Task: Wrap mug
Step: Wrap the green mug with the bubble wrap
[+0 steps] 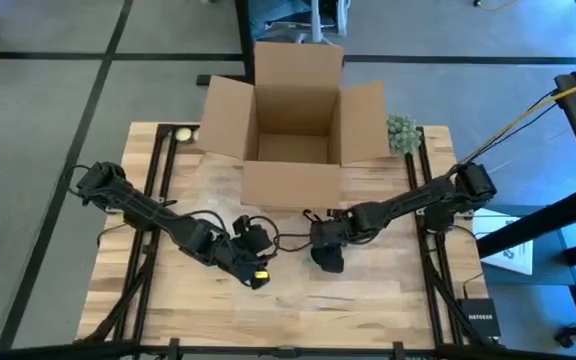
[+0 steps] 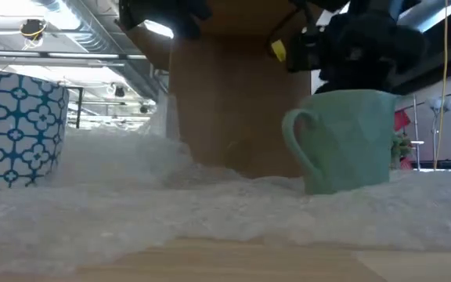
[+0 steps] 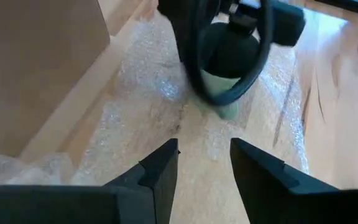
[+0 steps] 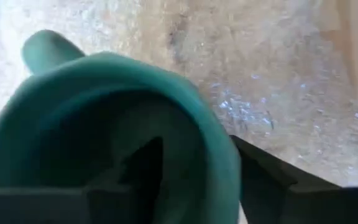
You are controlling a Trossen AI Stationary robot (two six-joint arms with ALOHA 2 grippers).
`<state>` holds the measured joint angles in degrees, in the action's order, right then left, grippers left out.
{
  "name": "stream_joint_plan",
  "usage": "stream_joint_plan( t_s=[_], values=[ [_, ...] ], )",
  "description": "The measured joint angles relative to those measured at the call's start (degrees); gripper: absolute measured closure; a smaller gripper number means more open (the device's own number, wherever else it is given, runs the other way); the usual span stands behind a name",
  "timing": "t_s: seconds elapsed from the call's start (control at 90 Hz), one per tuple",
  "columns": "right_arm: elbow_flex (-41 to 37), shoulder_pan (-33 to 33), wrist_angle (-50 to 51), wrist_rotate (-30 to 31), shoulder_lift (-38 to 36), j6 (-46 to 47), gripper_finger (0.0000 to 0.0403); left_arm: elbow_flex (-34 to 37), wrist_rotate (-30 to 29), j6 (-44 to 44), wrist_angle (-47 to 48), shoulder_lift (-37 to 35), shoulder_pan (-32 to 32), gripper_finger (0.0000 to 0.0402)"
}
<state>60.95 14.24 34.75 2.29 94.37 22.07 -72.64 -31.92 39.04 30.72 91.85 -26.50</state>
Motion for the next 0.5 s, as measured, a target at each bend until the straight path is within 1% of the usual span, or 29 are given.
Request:
stream_joint_plan(
  t_s=[0.178, 0.267, 0.4, 0.5],
  values=[
    [0.0, 0.0, 4.1, 0.6, -5.6, 0.2, 0.0217, 0.0, -0.5, 0.0, 0.1, 0.0, 0.0, 0.027],
    [0.1, 0.4, 8.1, -2.4, -8.9, 0.8, 0.0217, 0.0, -0.5, 0.0, -0.1, 0.0, 0.0, 0.027],
    [-0.1, 3.3, 16.7, -2.9, -13.2, 1.8, 0.0217, 0.0, -0.5, 0.2, -0.1, 0.0, 0.0, 0.027],
    [-2.7, 6.3, 20.3, -1.7, -16.1, 3.3, 0.0217, 0.0, -0.4, 1.7, 0.1, 0.0, 0.4, 0.027]
  ],
)
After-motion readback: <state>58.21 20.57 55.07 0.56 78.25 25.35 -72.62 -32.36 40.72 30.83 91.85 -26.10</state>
